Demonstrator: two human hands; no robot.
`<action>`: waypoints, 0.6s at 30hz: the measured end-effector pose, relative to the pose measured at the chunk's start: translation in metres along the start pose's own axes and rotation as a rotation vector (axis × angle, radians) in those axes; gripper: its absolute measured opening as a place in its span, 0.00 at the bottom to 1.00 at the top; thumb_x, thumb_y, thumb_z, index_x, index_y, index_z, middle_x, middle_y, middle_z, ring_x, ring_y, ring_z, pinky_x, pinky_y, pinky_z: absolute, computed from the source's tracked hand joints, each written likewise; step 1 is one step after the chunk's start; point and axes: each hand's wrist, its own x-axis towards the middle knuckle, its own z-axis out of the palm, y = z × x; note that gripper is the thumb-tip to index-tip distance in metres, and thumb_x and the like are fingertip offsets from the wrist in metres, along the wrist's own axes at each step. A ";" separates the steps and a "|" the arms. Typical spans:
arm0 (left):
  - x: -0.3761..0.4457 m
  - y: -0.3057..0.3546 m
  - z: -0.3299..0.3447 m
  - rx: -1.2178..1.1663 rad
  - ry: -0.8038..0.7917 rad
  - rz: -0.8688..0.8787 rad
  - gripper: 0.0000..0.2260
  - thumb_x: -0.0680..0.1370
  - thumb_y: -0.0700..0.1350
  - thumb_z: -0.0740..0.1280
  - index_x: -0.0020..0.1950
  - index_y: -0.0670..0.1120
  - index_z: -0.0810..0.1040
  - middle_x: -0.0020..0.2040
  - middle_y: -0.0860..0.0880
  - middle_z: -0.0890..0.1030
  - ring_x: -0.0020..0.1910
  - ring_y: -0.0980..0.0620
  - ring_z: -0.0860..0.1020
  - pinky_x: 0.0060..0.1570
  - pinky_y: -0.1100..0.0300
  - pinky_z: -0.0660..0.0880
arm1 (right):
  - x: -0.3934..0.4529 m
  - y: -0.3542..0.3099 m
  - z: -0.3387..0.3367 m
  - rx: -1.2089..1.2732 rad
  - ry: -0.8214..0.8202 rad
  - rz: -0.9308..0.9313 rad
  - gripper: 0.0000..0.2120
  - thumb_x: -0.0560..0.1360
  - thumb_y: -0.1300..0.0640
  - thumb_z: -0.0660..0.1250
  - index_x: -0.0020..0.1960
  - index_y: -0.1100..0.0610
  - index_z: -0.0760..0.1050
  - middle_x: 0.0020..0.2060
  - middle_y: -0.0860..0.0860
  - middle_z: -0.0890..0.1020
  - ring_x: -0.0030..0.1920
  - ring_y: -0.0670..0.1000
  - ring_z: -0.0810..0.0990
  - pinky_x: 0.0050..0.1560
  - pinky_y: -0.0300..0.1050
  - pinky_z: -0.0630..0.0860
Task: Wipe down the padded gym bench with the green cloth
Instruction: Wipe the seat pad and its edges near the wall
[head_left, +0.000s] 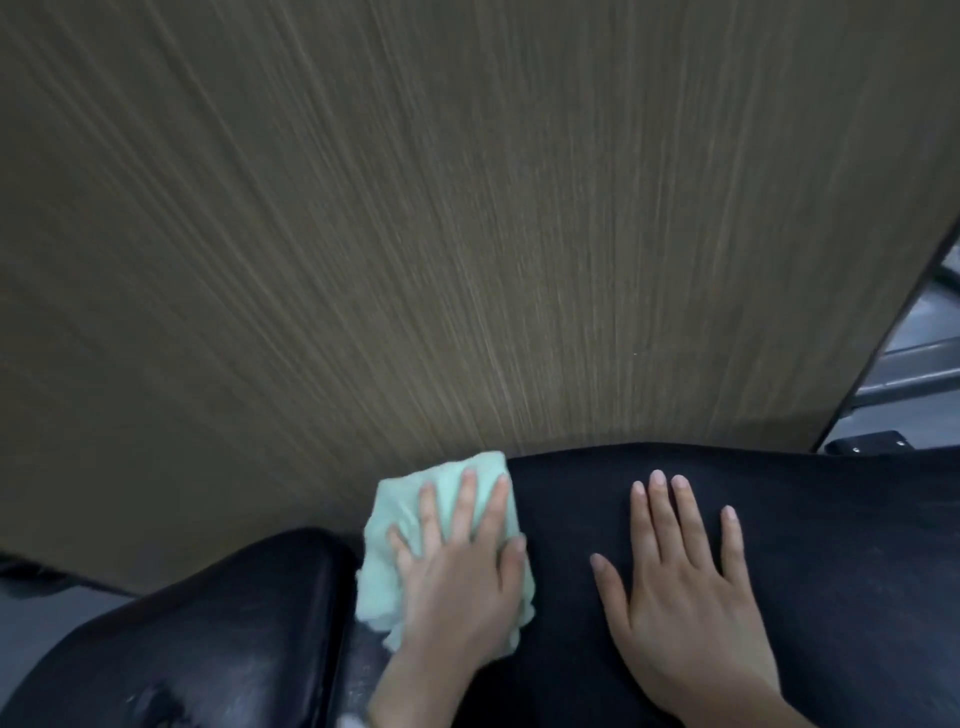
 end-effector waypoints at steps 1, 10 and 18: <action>0.013 0.005 -0.003 -0.014 0.011 0.009 0.31 0.70 0.63 0.29 0.75 0.65 0.37 0.76 0.62 0.35 0.76 0.48 0.35 0.70 0.35 0.40 | 0.000 0.000 0.001 0.000 0.005 -0.001 0.38 0.80 0.39 0.38 0.68 0.67 0.69 0.69 0.60 0.70 0.72 0.57 0.64 0.70 0.65 0.57; 0.033 -0.028 -0.007 -0.119 0.044 -0.184 0.21 0.81 0.59 0.44 0.74 0.68 0.47 0.76 0.61 0.53 0.74 0.52 0.52 0.69 0.41 0.55 | 0.002 0.002 0.002 -0.004 0.012 -0.026 0.38 0.79 0.39 0.38 0.69 0.67 0.69 0.69 0.60 0.71 0.71 0.57 0.66 0.70 0.65 0.57; -0.032 -0.043 -0.003 -0.186 0.054 -0.300 0.22 0.81 0.60 0.42 0.75 0.67 0.42 0.78 0.58 0.41 0.75 0.46 0.49 0.69 0.45 0.57 | 0.002 -0.004 -0.016 -0.198 -0.241 -0.044 0.40 0.74 0.35 0.27 0.77 0.60 0.41 0.76 0.56 0.43 0.77 0.55 0.41 0.73 0.61 0.39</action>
